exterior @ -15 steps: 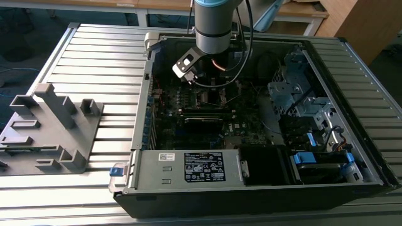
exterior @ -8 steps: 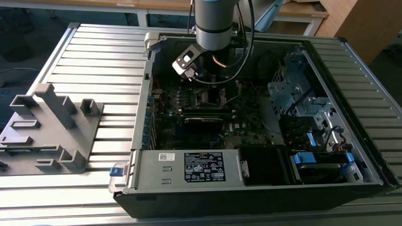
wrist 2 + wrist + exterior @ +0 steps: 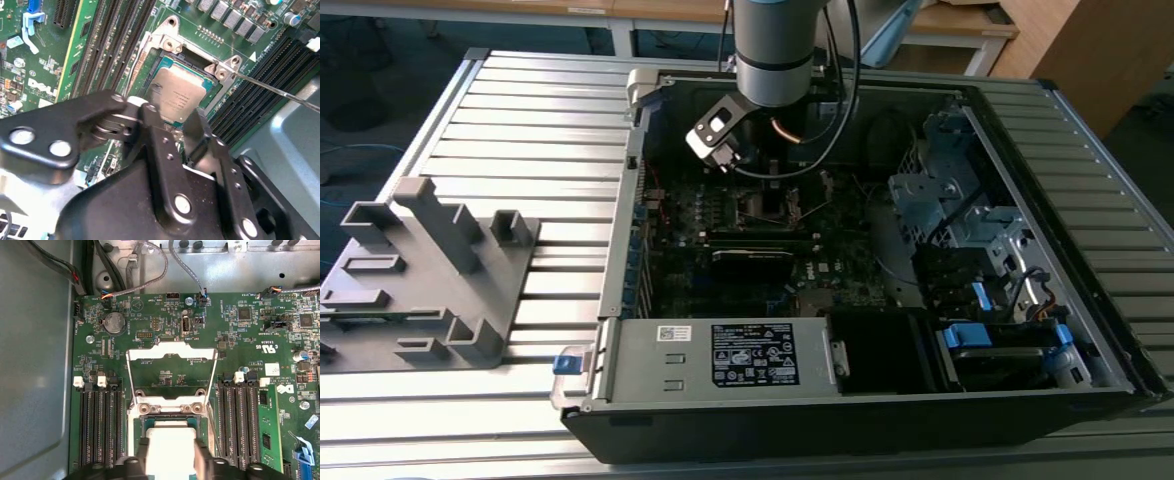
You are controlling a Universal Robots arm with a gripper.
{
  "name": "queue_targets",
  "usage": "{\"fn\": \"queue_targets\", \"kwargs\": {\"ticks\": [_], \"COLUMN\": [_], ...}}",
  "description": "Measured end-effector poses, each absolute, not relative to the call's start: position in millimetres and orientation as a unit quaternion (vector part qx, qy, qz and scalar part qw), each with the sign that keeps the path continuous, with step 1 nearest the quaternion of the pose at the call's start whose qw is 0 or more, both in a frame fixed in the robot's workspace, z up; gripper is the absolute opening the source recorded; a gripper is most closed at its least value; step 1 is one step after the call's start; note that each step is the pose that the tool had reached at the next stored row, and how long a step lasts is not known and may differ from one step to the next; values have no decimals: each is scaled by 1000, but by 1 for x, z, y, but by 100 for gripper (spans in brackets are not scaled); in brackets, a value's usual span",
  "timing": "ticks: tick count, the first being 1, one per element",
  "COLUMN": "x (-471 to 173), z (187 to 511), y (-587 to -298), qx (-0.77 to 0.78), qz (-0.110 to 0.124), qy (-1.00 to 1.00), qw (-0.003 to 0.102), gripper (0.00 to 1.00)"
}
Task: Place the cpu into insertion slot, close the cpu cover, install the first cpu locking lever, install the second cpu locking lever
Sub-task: 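Place the cpu into insertion slot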
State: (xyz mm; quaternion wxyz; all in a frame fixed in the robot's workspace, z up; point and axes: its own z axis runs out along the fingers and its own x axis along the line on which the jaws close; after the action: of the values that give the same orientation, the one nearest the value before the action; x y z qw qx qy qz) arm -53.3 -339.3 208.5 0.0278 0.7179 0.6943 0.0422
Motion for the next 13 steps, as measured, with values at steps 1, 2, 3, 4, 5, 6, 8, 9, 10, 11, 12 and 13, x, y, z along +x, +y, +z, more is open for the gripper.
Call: {"fn": "queue_targets", "kwargs": {"ticks": [1,2,3,4,5,6,8,9,10,11,12,13], "x": [-53,-53,-53,-53,-53,-53,-53,-53,-53,-53,-53,-53], "z": [209,209,209,209,209,209,209,209,209,209,209,209], "y": [-339,-339,-339,-339,-339,-339,-339,-339,-339,-339,-339,-339], "qx": [718,718,718,718,718,718,718,718,718,718,718,718], "qz": [42,42,42,42,42,42,42,42,42,42,42,42], "qy": [694,694,694,694,694,694,694,694,694,694,694,694], "qw": [28,28,28,28,28,28,28,28,28,28,28,28], "gripper": [46,40,40,35,29,29,17,11,11,11,11,11]}}
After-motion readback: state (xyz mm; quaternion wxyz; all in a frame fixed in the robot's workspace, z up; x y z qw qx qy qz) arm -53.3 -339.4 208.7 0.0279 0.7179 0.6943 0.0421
